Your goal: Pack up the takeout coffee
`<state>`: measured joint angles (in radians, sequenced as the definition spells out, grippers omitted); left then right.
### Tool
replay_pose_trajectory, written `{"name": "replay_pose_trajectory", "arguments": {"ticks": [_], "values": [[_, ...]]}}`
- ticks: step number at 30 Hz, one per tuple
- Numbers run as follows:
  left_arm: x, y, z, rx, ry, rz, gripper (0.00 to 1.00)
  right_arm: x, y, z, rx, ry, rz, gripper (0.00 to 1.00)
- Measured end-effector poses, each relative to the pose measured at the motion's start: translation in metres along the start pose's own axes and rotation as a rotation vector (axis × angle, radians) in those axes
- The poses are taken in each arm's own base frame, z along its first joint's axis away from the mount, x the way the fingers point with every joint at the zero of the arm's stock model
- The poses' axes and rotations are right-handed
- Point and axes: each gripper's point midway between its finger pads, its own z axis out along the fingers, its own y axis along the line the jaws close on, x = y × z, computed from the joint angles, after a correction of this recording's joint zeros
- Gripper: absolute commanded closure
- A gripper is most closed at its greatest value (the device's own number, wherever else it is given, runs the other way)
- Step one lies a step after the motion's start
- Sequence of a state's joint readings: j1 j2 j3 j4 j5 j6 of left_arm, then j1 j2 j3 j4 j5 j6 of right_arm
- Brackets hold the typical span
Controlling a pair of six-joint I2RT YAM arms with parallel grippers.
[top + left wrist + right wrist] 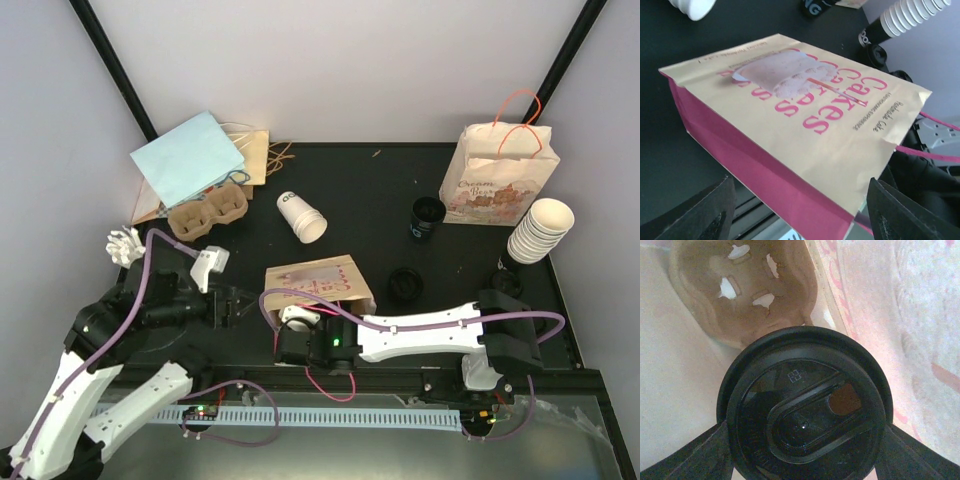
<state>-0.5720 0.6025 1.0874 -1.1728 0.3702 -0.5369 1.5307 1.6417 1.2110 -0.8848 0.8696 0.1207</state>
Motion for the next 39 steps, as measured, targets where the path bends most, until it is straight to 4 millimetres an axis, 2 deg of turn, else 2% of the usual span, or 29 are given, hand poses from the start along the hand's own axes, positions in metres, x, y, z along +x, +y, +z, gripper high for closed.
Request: {"name": "replay_pose_trajectory", "arguments": {"ticks": [7,12,22,24,29,31,37,39], "values": [[0.026,-0.004,-0.003,0.079,0.041,-0.04,0.29,0.001,0.001,0.0,-0.004,0.003,-0.013,0.5],[0.046,0.001,0.008,0.108,0.102,-0.09,0.3,0.001,0.002,0.002,-0.009,0.009,-0.013,0.5],[0.052,-0.014,0.021,0.181,0.156,-0.065,0.3,0.001,0.0,0.004,-0.016,0.018,-0.014,0.5],[0.052,-0.016,0.024,0.177,0.162,-0.056,0.35,0.003,0.001,0.004,-0.018,0.024,-0.021,0.5],[0.051,-0.016,0.03,0.16,0.167,-0.059,0.59,0.007,0.001,0.004,-0.025,0.04,-0.034,0.5],[0.049,-0.015,0.032,0.147,0.166,-0.064,0.66,0.006,0.001,0.005,-0.028,0.036,-0.033,0.5],[0.046,-0.008,0.034,0.099,0.156,-0.066,0.81,0.004,-0.002,0.001,-0.036,0.01,-0.039,0.5],[0.045,-0.007,0.034,0.085,0.159,-0.065,0.82,0.003,-0.003,-0.002,-0.037,0.0,-0.044,0.5]]}}
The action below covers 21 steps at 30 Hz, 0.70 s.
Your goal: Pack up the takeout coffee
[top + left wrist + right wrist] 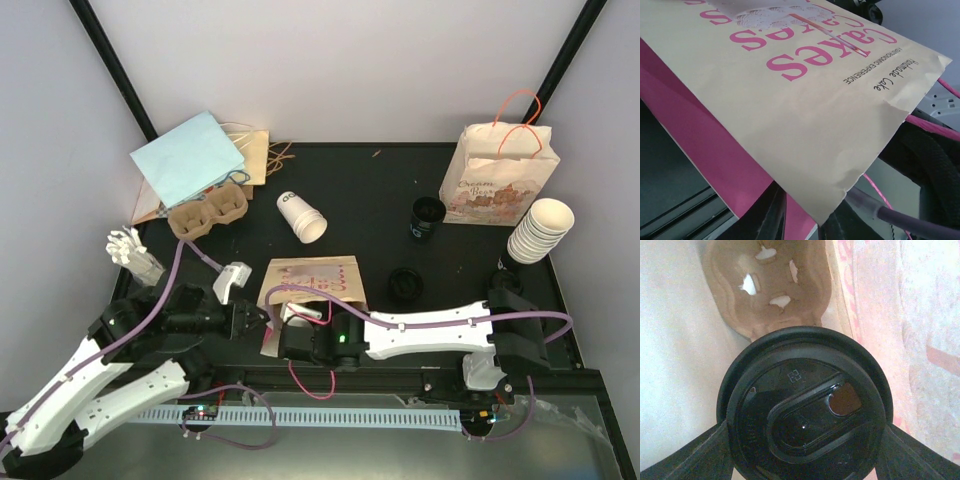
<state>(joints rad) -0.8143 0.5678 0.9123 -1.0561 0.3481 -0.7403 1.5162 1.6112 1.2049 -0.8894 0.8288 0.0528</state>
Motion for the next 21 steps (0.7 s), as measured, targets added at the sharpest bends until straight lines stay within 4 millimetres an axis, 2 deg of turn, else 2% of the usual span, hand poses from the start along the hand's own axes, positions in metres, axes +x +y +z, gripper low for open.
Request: {"name": "replay_pose_trajectory", "arguments": {"ticks": [9,16,19,21], "values": [[0.001,0.005,-0.001,-0.038,0.009,0.002,0.83,-0.017,0.007,-0.016,-0.017,-0.104,-0.007,0.5],[0.003,0.006,-0.002,-0.045,0.016,0.009,0.82,-0.02,0.009,-0.015,-0.01,-0.19,-0.014,0.5],[0.003,0.006,-0.003,-0.045,0.016,0.011,0.76,-0.02,0.012,-0.013,-0.004,-0.229,-0.026,0.5],[0.003,0.006,-0.003,-0.045,0.017,0.014,0.65,-0.02,0.014,-0.011,0.001,-0.249,-0.034,0.5]]}}
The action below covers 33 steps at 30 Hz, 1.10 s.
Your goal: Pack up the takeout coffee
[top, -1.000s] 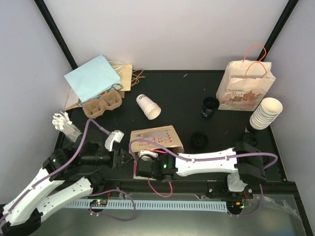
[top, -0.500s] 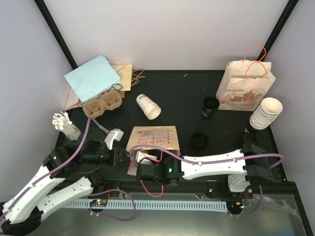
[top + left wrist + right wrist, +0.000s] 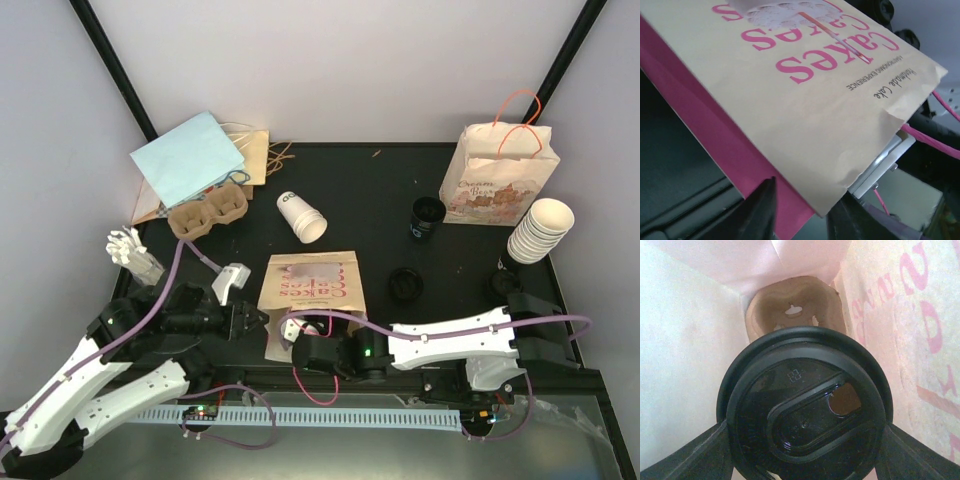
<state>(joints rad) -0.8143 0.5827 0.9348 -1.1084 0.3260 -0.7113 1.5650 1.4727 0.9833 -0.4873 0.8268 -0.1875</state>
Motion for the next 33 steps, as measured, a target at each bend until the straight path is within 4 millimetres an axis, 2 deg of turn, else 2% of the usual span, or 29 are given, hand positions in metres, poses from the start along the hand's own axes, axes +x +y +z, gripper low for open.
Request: {"name": "replay_pose_trajectory", "arguments": {"ticks": [4,7,13,16,18,21,24,29,33], "values": [[-0.002,-0.002,-0.002,0.004,-0.008,0.006,0.52,-0.001,0.003,0.003,0.006,-0.027,-0.018,0.5],[-0.007,-0.006,-0.01,0.017,-0.05,0.015,0.38,-0.005,0.003,0.003,0.01,-0.044,-0.019,0.5],[-0.04,-0.027,-0.049,-0.005,-0.189,0.057,0.33,-0.009,0.002,0.003,0.014,-0.058,-0.02,0.5],[-0.065,-0.035,-0.062,-0.062,-0.245,0.076,0.27,-0.009,0.002,0.003,0.016,-0.063,-0.024,0.5],[-0.079,-0.033,-0.065,-0.109,-0.279,0.074,0.27,-0.01,0.002,0.004,0.016,-0.065,-0.027,0.5],[-0.102,-0.018,-0.066,-0.201,-0.325,0.044,0.27,-0.009,0.003,0.004,0.017,-0.066,-0.03,0.5],[-0.118,0.006,-0.061,-0.273,-0.342,-0.004,0.27,-0.008,0.003,0.004,0.017,-0.066,-0.037,0.5],[-0.133,0.044,-0.041,-0.314,-0.309,-0.072,0.27,-0.005,0.002,0.003,0.017,-0.07,-0.044,0.49],[-0.15,0.072,-0.014,-0.314,-0.259,-0.11,0.28,-0.006,0.004,0.001,0.003,-0.083,-0.04,0.49]]}}
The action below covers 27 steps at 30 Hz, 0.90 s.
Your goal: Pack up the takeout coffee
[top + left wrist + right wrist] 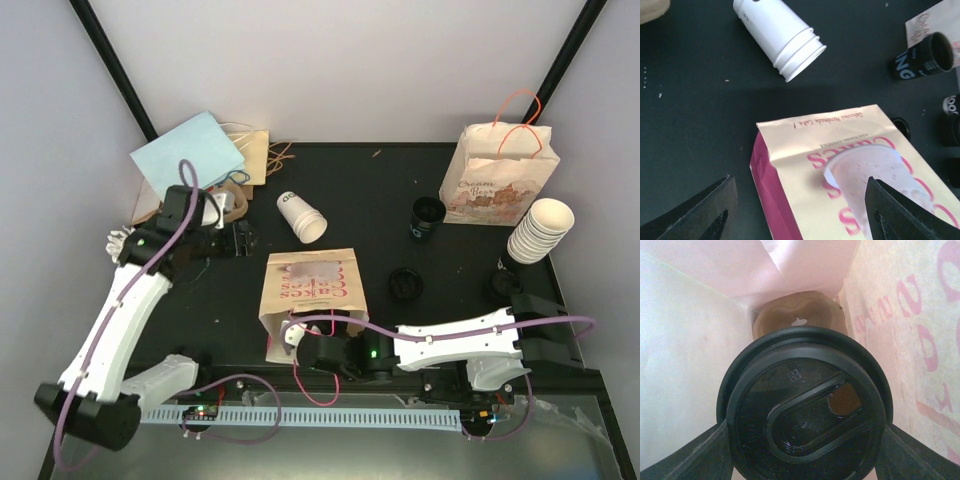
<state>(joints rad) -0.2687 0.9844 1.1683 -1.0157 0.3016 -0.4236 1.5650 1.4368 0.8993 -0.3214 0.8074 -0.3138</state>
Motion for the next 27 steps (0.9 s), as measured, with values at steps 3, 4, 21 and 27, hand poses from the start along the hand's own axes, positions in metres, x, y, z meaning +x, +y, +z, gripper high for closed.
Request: {"name": "replay_pose_trajectory", "arguments": {"ticks": [3,4,21,27], "values": [[-0.004,0.01,0.032,-0.006,0.063,-0.009,0.3,0.002,0.002,0.0,-0.007,-0.004,-0.003,0.49],[-0.006,0.012,0.042,-0.005,0.082,-0.013,0.31,0.003,0.003,0.0,-0.009,-0.005,-0.005,0.49],[-0.003,0.042,0.183,0.041,0.297,-0.091,0.62,-0.004,0.01,0.0,-0.036,-0.072,-0.012,0.49],[0.01,0.051,0.213,0.047,0.365,-0.123,0.83,-0.003,0.012,0.001,-0.043,-0.076,-0.017,0.49]]}}
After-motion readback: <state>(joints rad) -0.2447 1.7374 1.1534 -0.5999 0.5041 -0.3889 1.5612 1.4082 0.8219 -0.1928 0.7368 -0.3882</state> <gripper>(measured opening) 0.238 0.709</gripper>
